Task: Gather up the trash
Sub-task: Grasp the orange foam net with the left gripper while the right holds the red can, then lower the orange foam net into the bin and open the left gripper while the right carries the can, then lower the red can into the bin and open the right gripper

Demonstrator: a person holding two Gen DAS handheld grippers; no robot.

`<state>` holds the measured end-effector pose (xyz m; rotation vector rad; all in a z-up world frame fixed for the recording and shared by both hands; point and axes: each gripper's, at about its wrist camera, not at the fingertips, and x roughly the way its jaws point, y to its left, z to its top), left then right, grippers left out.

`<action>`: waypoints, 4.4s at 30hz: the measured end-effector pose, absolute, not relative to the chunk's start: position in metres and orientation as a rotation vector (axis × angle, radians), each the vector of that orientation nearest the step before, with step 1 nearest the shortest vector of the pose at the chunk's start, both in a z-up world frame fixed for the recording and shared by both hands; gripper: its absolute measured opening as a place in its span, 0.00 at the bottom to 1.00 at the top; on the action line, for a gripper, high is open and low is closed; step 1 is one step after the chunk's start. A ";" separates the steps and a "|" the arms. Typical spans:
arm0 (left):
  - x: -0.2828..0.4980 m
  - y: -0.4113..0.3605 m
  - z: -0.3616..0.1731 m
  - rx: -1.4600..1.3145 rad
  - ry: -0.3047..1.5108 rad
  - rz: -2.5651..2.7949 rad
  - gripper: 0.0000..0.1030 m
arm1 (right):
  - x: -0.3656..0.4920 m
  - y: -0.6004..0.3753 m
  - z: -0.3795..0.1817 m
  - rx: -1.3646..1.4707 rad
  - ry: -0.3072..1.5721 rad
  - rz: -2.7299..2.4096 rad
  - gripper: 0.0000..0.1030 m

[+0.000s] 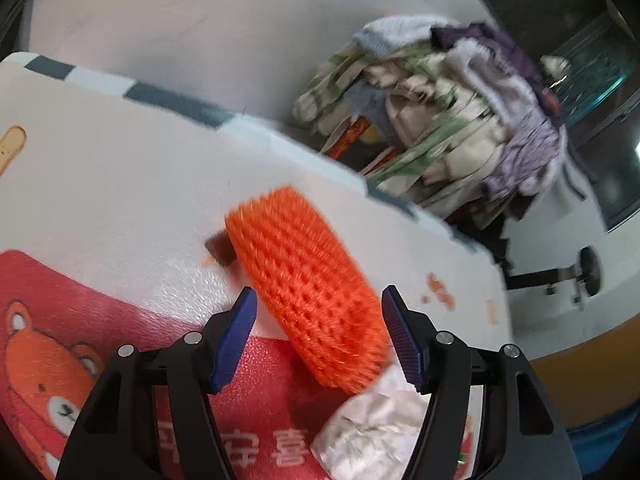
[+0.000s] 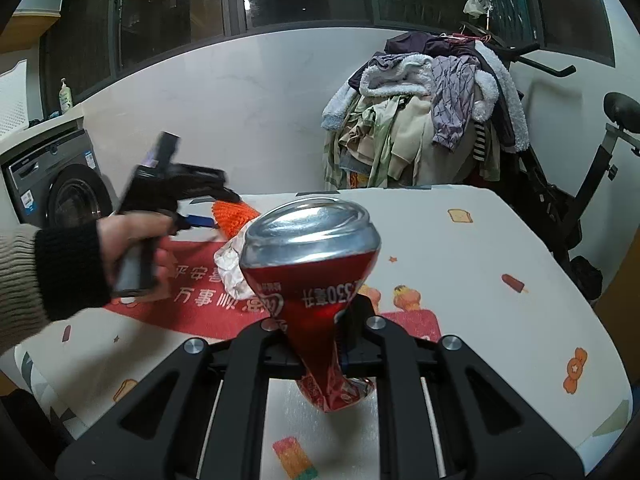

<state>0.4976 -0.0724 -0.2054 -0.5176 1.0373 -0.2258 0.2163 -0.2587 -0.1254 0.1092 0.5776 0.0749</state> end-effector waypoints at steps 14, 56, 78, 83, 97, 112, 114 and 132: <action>0.402 -0.030 -0.138 -0.165 0.901 -0.326 0.19 | 0.193 -0.234 -0.112 0.119 0.585 0.112 0.13; 0.002 -0.015 -0.217 0.210 1.155 -0.592 0.20 | 0.027 -0.143 -0.117 0.074 0.704 0.264 0.13; -0.020 0.020 -0.161 0.164 0.755 -0.375 0.93 | 0.015 -0.107 -0.178 0.141 0.905 0.410 0.13; -0.027 0.035 -0.159 0.101 0.686 -0.329 0.94 | 0.012 -0.082 -0.203 0.071 1.000 0.455 0.13; -0.019 0.049 -0.171 0.039 0.751 -0.311 0.94 | 0.024 -0.059 -0.264 -0.029 1.284 0.429 0.14; -0.017 0.051 -0.172 0.031 0.759 -0.306 0.94 | 0.027 -0.062 -0.281 -0.034 1.372 0.392 0.15; -0.017 0.052 -0.172 0.028 0.759 -0.305 0.94 | 0.028 -0.063 -0.282 -0.037 1.378 0.382 0.20; -0.016 0.053 -0.174 0.018 0.764 -0.295 0.94 | 0.032 -0.071 -0.269 -0.031 1.299 0.283 0.94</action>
